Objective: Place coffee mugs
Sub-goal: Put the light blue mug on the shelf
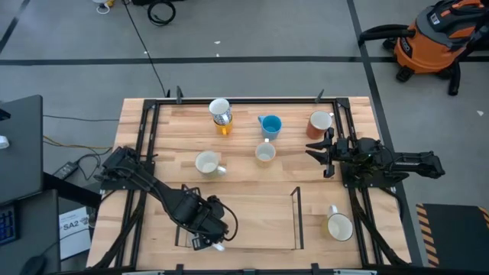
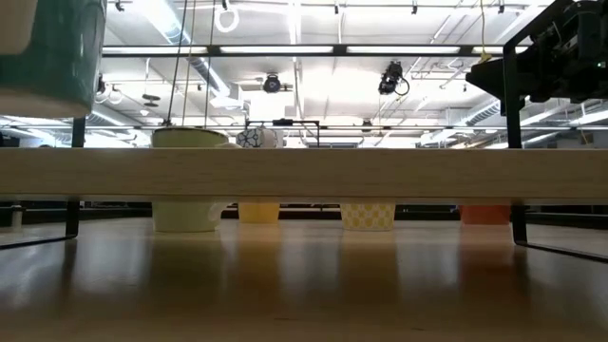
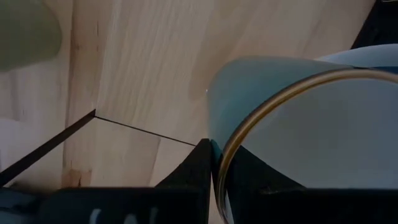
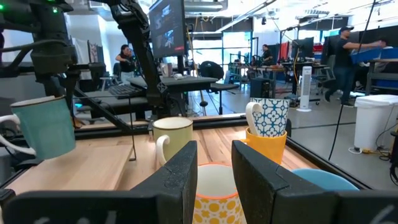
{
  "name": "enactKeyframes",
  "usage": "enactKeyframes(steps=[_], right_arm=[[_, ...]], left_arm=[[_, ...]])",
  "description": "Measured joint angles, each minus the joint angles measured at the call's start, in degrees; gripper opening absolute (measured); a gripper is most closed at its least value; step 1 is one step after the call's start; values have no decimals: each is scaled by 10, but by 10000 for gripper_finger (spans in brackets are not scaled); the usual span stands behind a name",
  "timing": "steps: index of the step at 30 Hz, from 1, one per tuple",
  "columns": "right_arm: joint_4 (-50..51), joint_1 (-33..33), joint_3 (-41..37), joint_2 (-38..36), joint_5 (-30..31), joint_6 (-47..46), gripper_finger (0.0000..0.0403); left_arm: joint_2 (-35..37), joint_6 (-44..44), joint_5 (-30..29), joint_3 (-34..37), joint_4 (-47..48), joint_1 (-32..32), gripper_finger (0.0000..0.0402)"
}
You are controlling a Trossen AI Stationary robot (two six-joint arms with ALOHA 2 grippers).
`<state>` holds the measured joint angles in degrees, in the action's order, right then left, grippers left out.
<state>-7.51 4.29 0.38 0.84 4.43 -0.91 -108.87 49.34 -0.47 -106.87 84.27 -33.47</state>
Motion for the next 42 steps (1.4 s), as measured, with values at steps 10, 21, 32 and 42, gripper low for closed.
enactKeyframes(steps=[10, 21, 32, 42], right_arm=[[-5, 0, 0, 0, 0, 0, 105], [-5, 0, 0, 0, 0, 0, 105], [-5, 0, 0, 0, 0, 0, 105], [-6, 0, 0, 0, 0, 0, 105]], left_arm=[[-10, -24, -2, 5, -2, 0, 36], [-10, -21, -2, 5, -3, 0, 36], [-26, -48, 2, 5, -16, 3, 36], [-26, -50, 3, 5, 1, 3, 37]])
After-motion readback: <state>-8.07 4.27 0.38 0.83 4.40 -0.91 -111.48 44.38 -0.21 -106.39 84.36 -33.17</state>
